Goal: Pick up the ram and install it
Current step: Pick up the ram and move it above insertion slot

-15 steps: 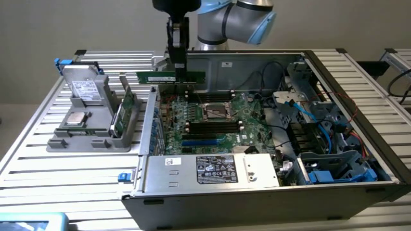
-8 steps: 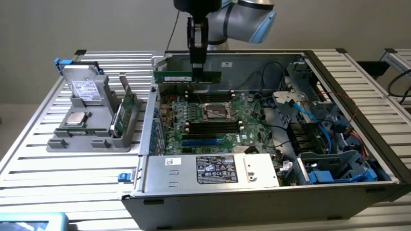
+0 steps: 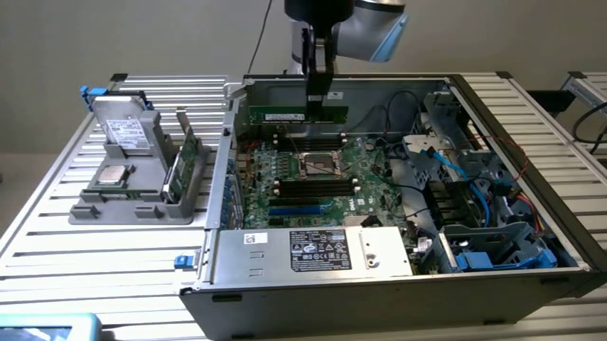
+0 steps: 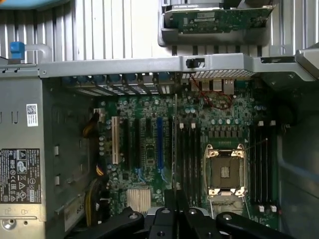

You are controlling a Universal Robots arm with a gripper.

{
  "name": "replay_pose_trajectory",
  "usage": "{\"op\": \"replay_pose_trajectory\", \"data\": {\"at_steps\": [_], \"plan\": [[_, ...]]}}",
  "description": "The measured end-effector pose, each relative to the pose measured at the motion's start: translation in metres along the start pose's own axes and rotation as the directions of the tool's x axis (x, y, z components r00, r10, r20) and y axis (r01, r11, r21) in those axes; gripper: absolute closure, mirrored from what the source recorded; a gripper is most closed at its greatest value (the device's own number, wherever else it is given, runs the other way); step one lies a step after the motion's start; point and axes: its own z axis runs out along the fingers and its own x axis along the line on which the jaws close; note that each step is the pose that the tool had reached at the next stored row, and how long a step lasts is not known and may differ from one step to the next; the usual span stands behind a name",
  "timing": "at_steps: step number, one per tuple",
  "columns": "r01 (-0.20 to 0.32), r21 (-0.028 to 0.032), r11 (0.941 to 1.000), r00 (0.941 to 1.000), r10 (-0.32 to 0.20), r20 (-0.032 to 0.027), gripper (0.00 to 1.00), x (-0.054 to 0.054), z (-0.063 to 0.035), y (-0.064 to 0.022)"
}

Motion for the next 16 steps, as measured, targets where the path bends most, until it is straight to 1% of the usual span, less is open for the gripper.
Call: {"op": "replay_pose_trajectory", "data": {"at_steps": [4,6,12,16], "plan": [[0.0,0.0048,1.0,1.0,0.0,0.0069,0.88,-0.003,0.001,-0.0047],[-0.001,0.0065,1.0,1.0,0.001,0.0089,0.88,-0.006,0.0015,-0.006],[-0.001,0.0097,1.0,0.9999,0.001,0.0123,0.88,-0.016,0.0028,-0.0112],[-0.001,0.0102,0.9999,0.9999,0.001,0.0145,0.88,-0.02,0.0037,-0.0179]]}}
